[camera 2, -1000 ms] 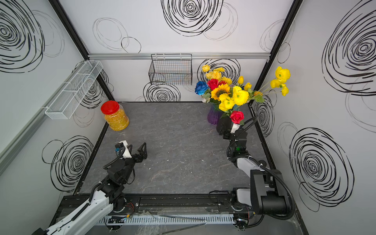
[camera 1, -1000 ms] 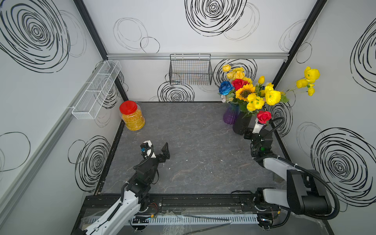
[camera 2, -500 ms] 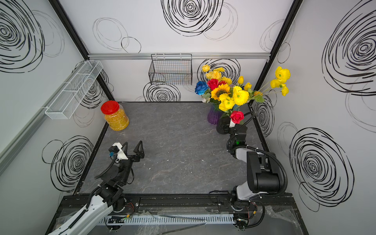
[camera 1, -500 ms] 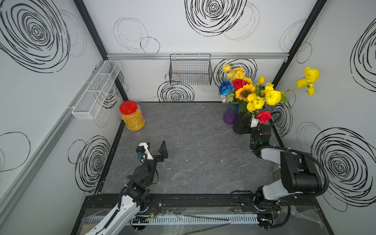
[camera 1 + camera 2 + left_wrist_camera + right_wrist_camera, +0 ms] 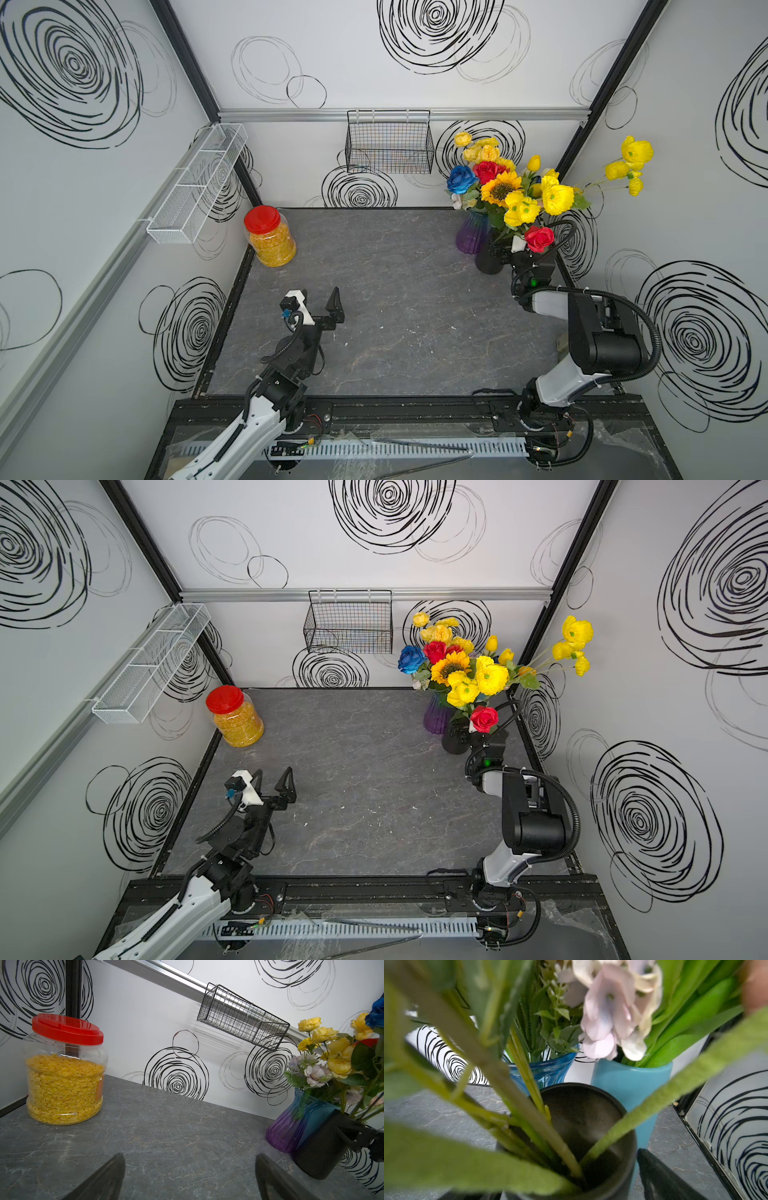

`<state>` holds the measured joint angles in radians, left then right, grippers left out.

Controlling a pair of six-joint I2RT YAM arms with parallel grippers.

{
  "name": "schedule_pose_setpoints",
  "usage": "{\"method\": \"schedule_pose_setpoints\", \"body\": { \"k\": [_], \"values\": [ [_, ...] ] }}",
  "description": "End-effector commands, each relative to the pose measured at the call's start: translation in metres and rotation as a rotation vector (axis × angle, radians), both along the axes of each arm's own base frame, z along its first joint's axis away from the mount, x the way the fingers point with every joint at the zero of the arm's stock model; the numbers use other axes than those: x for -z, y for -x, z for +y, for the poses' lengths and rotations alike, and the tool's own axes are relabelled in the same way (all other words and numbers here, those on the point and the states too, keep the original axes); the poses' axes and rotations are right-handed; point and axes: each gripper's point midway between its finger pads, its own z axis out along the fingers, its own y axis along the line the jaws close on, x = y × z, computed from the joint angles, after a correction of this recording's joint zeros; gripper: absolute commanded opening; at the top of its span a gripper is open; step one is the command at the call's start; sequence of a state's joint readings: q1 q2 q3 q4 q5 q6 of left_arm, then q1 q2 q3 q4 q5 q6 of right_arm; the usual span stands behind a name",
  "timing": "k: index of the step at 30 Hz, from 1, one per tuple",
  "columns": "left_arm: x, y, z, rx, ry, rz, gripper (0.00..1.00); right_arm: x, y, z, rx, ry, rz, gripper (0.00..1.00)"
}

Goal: Pick out yellow flowers from the vase
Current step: Pick up the vase from the center of the board.

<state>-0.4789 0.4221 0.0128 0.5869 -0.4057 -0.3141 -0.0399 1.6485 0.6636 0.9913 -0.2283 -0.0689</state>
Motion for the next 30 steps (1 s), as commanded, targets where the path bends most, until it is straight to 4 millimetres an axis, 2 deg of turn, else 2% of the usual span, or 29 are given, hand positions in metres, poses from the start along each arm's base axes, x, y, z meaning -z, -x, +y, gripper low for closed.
{"method": "schedule_pose_setpoints", "body": {
  "k": [1, 3, 4, 7, 15, 22, 30],
  "values": [
    [0.019, 0.003, 0.001, -0.002, -0.018, 0.008, 0.99, -0.02, -0.008, 0.003, -0.023, 0.028, -0.088, 0.99],
    [0.019, 0.002, 0.001, -0.002, -0.02, 0.012, 0.99, -0.019, -0.01, 0.004, -0.033, 0.029, -0.097, 0.95],
    [0.019, 0.002, 0.0, 0.002, -0.019, 0.011, 0.99, -0.018, -0.011, 0.007, -0.046, 0.034, -0.099, 0.9],
    [0.02, 0.001, -0.002, 0.008, -0.022, 0.018, 0.99, -0.019, -0.011, 0.008, -0.054, 0.042, -0.132, 0.87],
    [0.022, 0.0, -0.001, 0.002, -0.027, 0.027, 0.99, -0.021, -0.006, 0.01, -0.07, 0.032, -0.155, 0.68],
    [0.022, -0.001, -0.001, -0.003, -0.028, 0.028, 0.99, -0.027, 0.006, 0.014, -0.088, -0.002, -0.158, 0.6],
    [0.023, -0.001, 0.001, -0.011, -0.029, 0.035, 0.99, -0.029, 0.023, 0.033, -0.106, -0.067, -0.115, 0.52]
  ]
}}
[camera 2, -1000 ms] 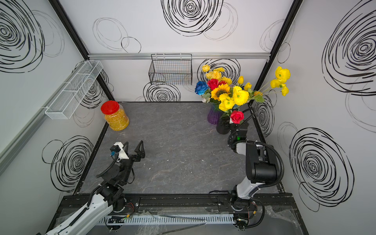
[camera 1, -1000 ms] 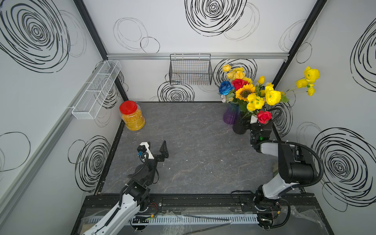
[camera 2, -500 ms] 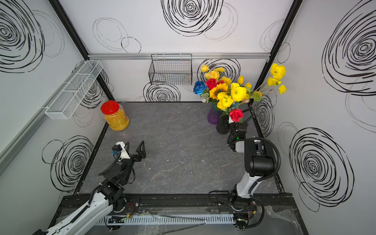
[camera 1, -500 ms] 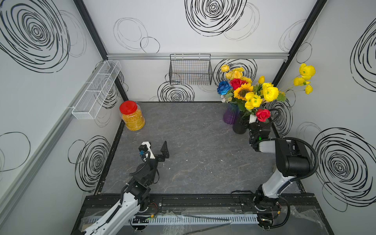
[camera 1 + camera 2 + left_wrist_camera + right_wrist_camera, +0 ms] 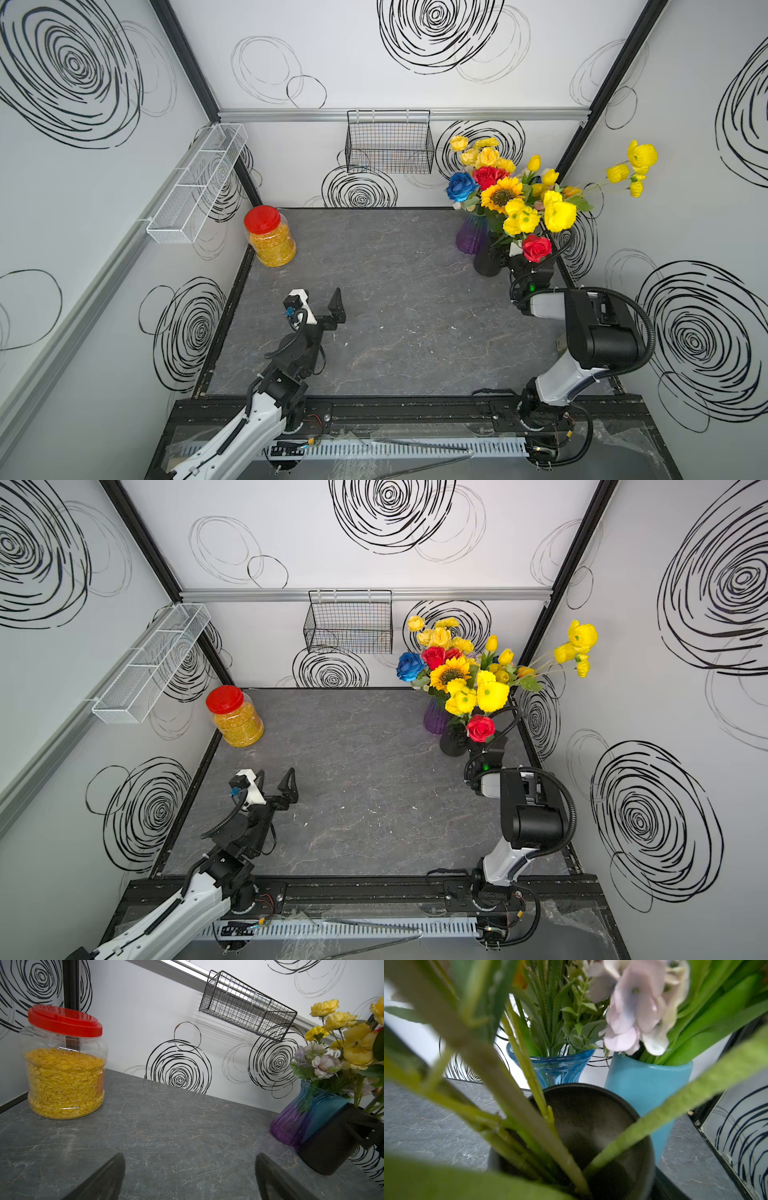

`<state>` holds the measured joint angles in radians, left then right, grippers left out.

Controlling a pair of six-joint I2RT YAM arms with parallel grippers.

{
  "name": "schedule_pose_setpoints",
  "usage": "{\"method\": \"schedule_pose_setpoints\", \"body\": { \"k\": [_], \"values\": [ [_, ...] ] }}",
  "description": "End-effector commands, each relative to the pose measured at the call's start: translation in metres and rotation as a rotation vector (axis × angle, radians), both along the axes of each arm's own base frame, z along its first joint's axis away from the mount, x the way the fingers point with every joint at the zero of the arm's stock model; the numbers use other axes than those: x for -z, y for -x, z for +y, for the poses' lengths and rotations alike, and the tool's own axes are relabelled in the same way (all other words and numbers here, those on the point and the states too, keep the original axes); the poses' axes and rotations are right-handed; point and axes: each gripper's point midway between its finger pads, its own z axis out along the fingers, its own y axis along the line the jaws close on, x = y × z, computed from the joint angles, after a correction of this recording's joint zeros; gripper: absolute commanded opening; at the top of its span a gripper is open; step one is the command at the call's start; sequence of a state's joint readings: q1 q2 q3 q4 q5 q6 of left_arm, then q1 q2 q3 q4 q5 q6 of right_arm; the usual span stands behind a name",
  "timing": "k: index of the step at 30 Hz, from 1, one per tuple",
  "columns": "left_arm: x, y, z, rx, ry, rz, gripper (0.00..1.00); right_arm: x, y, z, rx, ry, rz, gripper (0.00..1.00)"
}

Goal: Pick out yellow flowers from the vase
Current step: Pick up the vase from the center of the board, then place the vase at the center of the board.

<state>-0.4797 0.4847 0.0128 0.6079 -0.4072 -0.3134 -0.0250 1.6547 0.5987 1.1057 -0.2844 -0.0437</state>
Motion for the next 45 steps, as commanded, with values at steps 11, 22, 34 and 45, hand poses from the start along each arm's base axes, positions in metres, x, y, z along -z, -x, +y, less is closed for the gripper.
{"method": "schedule_pose_setpoints", "body": {
  "k": [11, 22, 34, 45],
  "values": [
    [0.013, 0.003, 0.004, -0.019, -0.008, 0.0, 0.99, -0.026, 0.03, 0.07, -0.069, -0.06, 0.011, 0.49],
    [0.014, 0.003, 0.006, -0.03, -0.007, 0.002, 0.99, -0.027, 0.042, 0.157, -0.17, -0.068, 0.031, 0.46],
    [0.013, 0.003, 0.005, -0.025, -0.006, 0.004, 0.99, -0.026, 0.03, 0.238, -0.176, -0.074, 0.034, 0.46],
    [0.012, 0.004, 0.006, -0.023, 0.0, -0.004, 0.99, -0.02, -0.001, 0.284, -0.056, -0.117, 0.001, 0.46]
  ]
}}
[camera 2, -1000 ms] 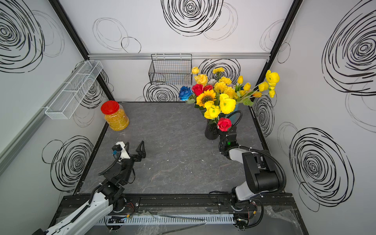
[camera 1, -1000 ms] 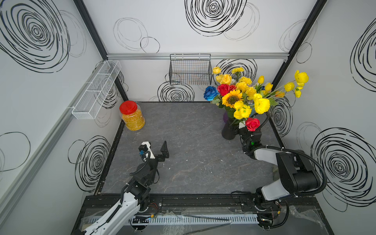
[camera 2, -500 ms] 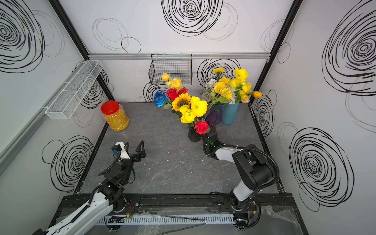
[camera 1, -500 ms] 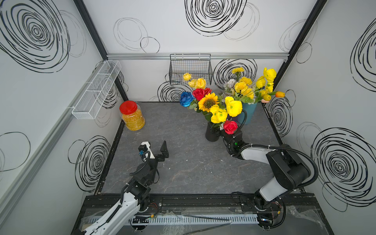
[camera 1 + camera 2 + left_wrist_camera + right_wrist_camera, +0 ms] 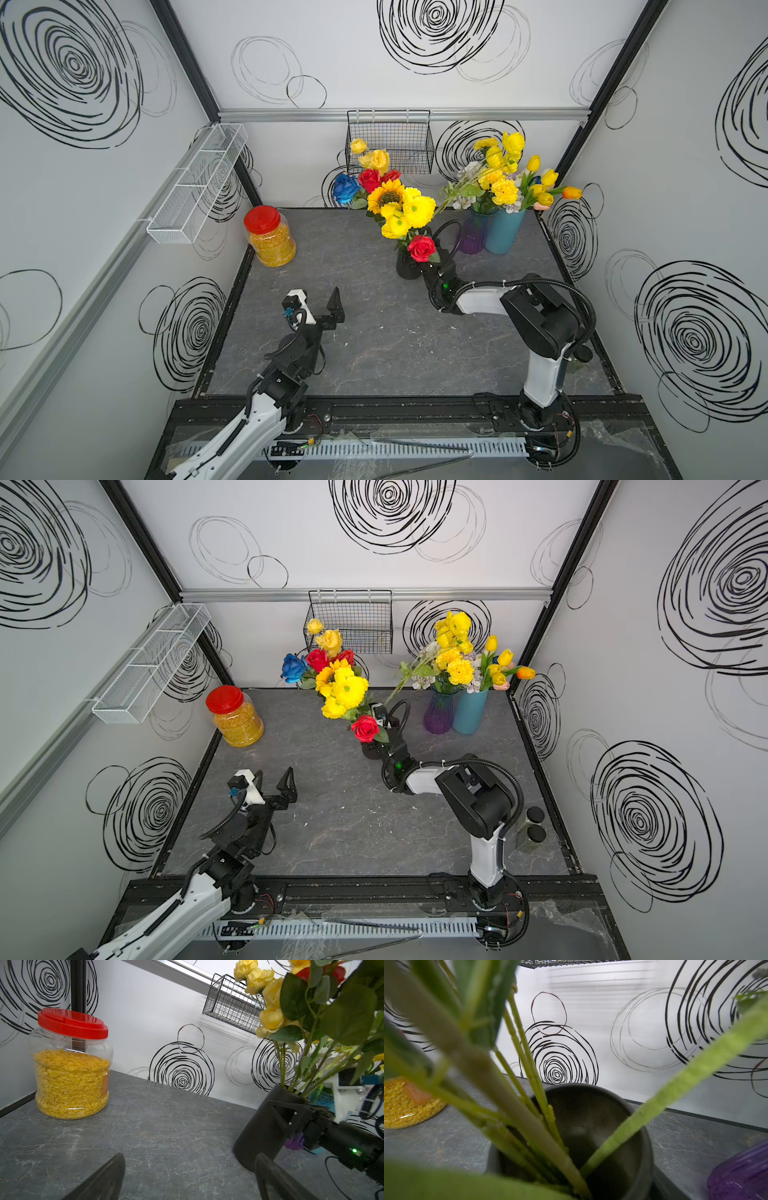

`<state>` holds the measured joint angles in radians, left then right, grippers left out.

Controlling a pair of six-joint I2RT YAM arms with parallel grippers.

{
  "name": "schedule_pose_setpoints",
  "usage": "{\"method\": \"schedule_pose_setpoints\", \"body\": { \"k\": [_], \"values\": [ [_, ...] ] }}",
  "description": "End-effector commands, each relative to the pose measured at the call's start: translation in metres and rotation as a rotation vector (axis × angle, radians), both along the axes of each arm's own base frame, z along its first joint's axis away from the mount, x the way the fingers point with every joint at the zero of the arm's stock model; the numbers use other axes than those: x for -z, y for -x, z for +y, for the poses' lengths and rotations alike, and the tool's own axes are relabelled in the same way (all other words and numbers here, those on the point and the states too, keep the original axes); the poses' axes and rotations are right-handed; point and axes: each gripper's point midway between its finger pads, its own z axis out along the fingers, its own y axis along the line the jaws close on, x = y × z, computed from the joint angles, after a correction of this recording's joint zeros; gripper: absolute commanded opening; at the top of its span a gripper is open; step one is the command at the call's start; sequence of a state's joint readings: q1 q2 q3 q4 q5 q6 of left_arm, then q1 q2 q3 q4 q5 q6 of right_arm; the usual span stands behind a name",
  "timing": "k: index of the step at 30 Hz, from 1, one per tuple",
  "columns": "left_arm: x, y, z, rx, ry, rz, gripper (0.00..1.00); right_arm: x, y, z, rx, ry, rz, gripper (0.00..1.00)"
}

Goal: Pick out yellow flowers from the vase
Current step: Place the vase at the center of the board.

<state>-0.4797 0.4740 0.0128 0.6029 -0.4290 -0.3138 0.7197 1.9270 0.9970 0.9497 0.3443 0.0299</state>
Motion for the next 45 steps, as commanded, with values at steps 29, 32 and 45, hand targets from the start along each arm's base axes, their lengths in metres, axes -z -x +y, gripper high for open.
{"method": "schedule_pose_setpoints", "body": {
  "k": [29, 32, 45],
  "values": [
    [0.012, 0.005, 0.001, 0.003, 0.001, -0.009, 0.99, -0.03, -0.034, 0.036, 0.19, -0.081, -0.03, 0.95],
    [0.012, 0.005, 0.001, 0.004, 0.0, -0.007, 0.99, -0.033, -0.032, 0.04, 0.159, -0.08, -0.035, 1.0],
    [0.014, 0.004, 0.0, 0.007, -0.005, -0.005, 0.99, -0.04, 0.001, 0.037, 0.043, -0.089, -0.082, 1.0]
  ]
}}
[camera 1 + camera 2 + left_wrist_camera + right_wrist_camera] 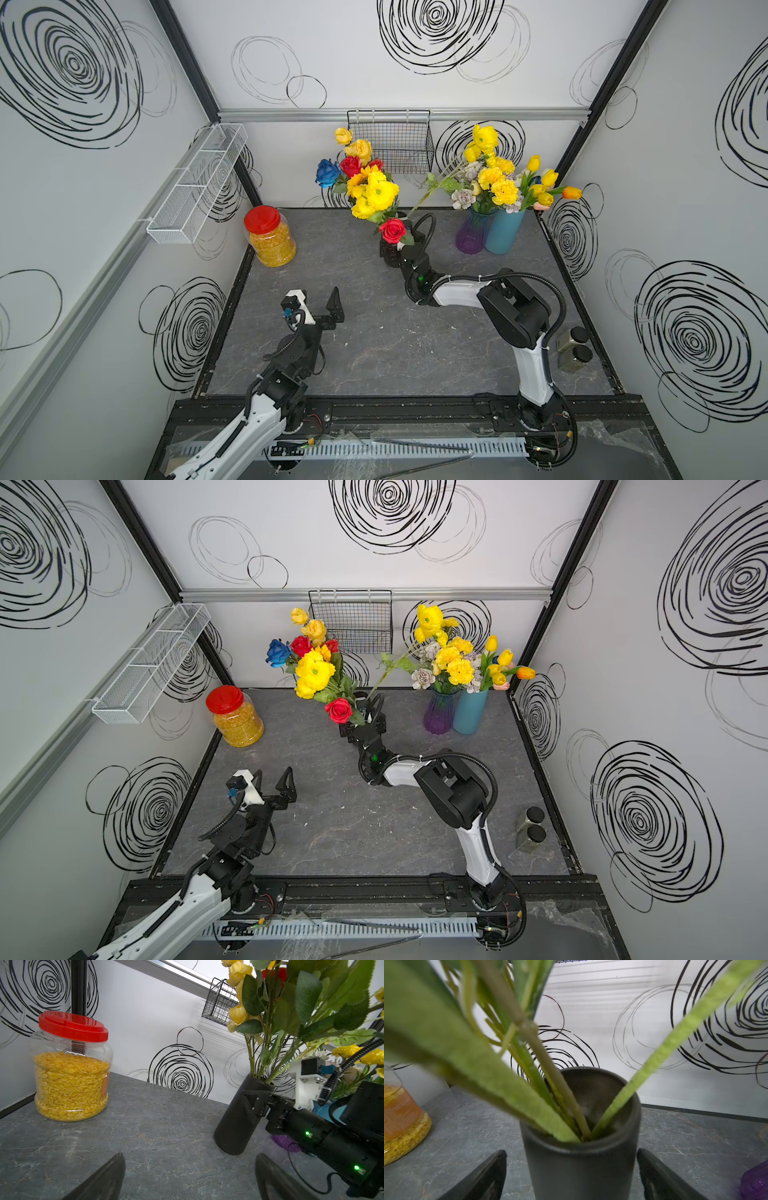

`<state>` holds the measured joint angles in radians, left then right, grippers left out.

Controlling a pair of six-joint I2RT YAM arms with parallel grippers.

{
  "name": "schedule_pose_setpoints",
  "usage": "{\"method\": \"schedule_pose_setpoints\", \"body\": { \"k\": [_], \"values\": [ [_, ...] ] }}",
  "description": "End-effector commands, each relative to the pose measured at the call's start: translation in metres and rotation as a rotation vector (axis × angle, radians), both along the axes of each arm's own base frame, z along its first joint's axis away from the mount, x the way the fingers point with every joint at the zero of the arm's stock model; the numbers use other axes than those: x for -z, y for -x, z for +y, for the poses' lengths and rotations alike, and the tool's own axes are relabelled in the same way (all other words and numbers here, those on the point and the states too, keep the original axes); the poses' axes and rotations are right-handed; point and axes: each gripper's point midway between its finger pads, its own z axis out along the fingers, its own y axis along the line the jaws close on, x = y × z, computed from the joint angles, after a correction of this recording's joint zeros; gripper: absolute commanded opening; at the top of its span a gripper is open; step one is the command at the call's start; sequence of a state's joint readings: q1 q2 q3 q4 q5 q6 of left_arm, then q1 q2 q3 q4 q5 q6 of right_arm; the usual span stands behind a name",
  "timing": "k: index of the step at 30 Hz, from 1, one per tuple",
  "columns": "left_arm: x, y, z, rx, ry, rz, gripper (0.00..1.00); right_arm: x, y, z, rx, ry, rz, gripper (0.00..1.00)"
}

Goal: Pick out yellow flowers from the vase
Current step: Place the vase at the center of the board, then pick up the flower from the vase.

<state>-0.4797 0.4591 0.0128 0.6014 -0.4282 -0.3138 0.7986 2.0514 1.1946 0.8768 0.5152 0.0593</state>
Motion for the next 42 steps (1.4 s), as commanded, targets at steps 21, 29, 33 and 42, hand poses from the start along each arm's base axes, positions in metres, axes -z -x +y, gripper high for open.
{"method": "schedule_pose_setpoints", "body": {
  "k": [21, 29, 33, 42],
  "values": [
    [0.019, -0.001, -0.024, 0.084, -0.067, 0.035, 0.99, -0.067, 0.042, -0.085, -0.223, -0.277, -0.035, 0.71],
    [0.024, -0.003, -0.063, 0.217, -0.166, 0.063, 0.99, -0.095, 0.018, -0.087, -0.289, -0.368, -0.059, 0.58],
    [0.023, -0.001, -0.068, 0.238, -0.175, 0.052, 0.99, -0.098, 0.01, -0.078, -0.325, -0.373, -0.063, 0.53],
    [0.021, 0.0, -0.069, 0.246, -0.175, 0.041, 0.99, -0.105, -0.008, -0.06, -0.387, -0.391, -0.073, 0.44]
  ]
}}
